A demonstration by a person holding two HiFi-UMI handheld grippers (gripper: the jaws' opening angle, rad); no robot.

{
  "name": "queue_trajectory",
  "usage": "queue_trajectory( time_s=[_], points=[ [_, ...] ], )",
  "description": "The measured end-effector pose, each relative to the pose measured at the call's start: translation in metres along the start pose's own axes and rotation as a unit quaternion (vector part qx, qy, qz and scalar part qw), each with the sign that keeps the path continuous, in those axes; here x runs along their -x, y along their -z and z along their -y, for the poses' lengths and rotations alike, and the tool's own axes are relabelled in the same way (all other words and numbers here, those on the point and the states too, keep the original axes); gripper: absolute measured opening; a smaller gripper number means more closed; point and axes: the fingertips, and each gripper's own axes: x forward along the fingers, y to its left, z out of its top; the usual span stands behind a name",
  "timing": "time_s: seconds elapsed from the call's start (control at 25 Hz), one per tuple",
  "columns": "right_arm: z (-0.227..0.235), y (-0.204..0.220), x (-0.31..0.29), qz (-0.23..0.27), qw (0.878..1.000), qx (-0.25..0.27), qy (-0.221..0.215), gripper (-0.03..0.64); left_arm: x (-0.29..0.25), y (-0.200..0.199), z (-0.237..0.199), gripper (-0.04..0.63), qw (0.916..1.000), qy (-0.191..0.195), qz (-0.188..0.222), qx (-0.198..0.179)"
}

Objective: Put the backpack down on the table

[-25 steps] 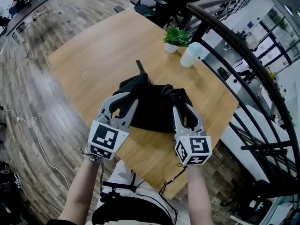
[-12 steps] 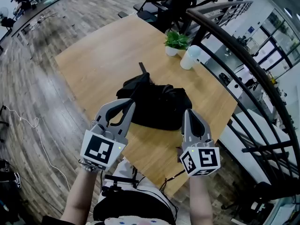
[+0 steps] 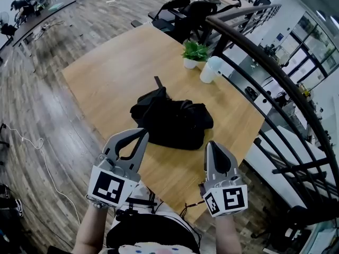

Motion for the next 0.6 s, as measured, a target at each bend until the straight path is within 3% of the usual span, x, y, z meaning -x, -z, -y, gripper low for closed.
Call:
queue_trajectory(
  time_s=[0.6],
  points=[
    [-0.002,0.012,0.012,-0.004,1.0,0.007,0.027,0.009,0.009,0.019,0.018,0.006,0.9997,0.015,-0.01,0.016]
  ],
)
